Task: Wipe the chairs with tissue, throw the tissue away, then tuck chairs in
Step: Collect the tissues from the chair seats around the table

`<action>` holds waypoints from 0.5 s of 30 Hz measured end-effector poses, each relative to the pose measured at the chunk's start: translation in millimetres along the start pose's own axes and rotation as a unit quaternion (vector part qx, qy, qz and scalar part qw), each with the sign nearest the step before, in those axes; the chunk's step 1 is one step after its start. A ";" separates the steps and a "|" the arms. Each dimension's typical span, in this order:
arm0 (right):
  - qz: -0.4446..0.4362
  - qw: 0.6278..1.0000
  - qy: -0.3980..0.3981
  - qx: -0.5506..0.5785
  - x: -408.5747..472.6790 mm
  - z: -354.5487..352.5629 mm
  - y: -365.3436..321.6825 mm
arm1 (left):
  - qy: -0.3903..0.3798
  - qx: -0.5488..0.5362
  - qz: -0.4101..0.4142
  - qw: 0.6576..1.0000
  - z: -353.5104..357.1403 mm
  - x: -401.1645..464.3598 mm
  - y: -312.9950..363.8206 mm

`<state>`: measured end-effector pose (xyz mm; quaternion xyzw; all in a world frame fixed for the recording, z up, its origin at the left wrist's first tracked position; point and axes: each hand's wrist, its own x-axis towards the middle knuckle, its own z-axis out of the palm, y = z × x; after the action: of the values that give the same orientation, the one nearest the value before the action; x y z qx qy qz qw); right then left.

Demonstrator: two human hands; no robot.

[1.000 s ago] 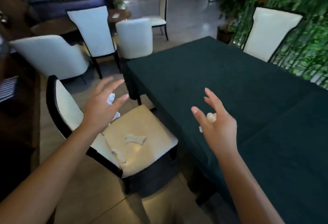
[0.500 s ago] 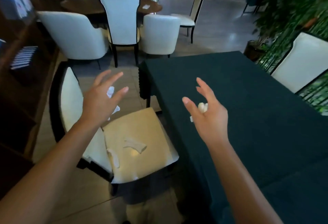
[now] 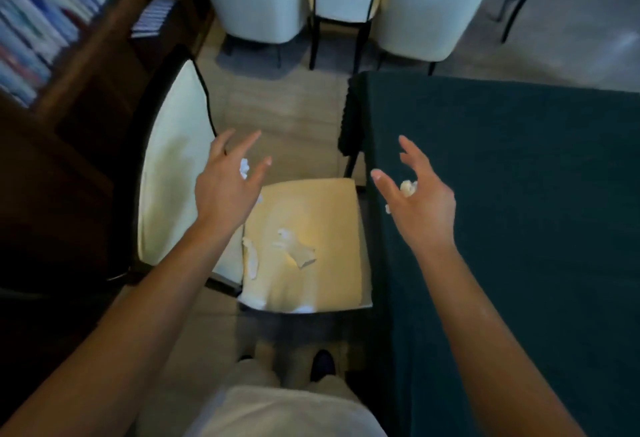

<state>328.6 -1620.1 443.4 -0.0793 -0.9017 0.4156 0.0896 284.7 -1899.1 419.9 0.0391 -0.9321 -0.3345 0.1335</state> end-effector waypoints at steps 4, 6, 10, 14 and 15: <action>-0.011 0.999 -0.037 -0.008 22.2 35.4 11.3 | -0.056 0.041 -0.051 0.996 18.2 1.5 -24.9; -0.015 0.999 -0.046 -0.020 32.0 52.2 17.3 | -0.084 0.053 -0.075 0.992 31.0 8.3 -36.1; -0.001 0.997 -0.064 -0.046 43.5 84.0 29.0 | -0.083 0.033 -0.103 0.991 58.6 11.7 -58.8; 0.003 0.991 -0.096 -0.093 48.4 113.8 42.3 | -0.059 0.019 -0.141 0.988 97.5 17.9 -81.1; 0.002 0.989 -0.109 -0.101 48.7 122.0 48.9 | -0.060 0.017 -0.159 0.985 107.4 17.3 -88.8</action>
<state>257.0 -1667.8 332.7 -0.0441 -0.9432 0.3287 -0.0191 237.1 -1904.7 287.9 0.1687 -0.9261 -0.3369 0.0217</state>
